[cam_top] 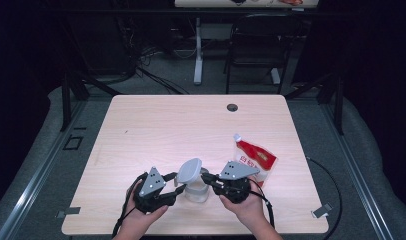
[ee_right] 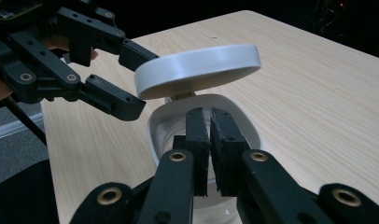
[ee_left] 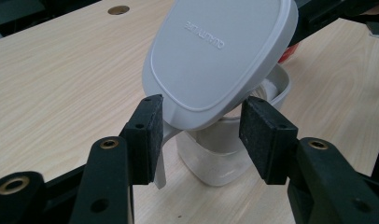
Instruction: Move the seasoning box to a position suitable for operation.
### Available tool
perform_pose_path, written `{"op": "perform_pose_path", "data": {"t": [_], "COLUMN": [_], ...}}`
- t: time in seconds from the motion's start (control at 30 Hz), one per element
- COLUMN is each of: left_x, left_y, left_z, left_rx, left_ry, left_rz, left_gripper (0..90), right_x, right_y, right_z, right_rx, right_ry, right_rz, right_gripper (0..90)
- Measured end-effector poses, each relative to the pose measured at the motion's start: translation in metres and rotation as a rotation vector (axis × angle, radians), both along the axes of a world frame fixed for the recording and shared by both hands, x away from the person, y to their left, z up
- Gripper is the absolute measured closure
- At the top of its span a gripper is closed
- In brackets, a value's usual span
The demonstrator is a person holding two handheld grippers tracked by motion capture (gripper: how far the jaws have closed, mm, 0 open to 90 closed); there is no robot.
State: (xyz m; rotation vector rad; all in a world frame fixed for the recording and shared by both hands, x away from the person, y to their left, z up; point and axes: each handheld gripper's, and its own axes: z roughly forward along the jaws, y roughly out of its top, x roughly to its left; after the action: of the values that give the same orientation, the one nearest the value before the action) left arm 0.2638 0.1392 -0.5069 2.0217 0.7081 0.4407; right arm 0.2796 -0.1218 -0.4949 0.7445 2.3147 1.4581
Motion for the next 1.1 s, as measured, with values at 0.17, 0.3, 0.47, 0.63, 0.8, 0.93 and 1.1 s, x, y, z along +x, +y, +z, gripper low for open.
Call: {"op": "perform_pose_path", "data": {"t": [0.17, 0.3, 0.47, 0.63, 0.8, 0.93, 1.1], "left_x": [-0.001, -0.001, -0.002, -0.003, -0.003, -0.003, -0.004], "left_y": [0.001, 0.003, 0.006, 0.006, 0.008, 0.009, 0.009], "left_z": [0.0, 0.001, 0.002, 0.002, 0.002, 0.003, 0.003], "left_rx": [-0.005, -0.009, -0.012, -0.011, -0.016, -0.017, -0.011], "left_ry": [-0.009, -0.014, -0.015, -0.021, -0.021, -0.019, -0.023], "left_rz": [0.001, 0.007, 0.006, -0.006, -0.005, -0.01, -0.012], "left_gripper": [52.3, 54.8, 60.4, 65.6, 68.9, 72.0, 73.5], "right_x": [0.0, 0.0, -0.001, -0.001, -0.001, -0.001, -0.002], "right_y": [-0.003, -0.005, -0.007, -0.008, -0.009, -0.01, -0.012], "right_z": [-0.001, -0.003, -0.005, -0.007, -0.007, -0.008, -0.008], "right_rx": [-0.002, 0.003, 0.004, 0.002, 0.006, 0.004, 0.01], "right_ry": [0.004, 0.008, 0.013, 0.016, 0.017, 0.021, 0.018], "right_rz": [-0.008, -0.013, -0.019, -0.02, -0.018, -0.019, -0.023], "right_gripper": [85.8, 85.1, 84.4, 84.1, 84.0, 83.6, 83.6]}}
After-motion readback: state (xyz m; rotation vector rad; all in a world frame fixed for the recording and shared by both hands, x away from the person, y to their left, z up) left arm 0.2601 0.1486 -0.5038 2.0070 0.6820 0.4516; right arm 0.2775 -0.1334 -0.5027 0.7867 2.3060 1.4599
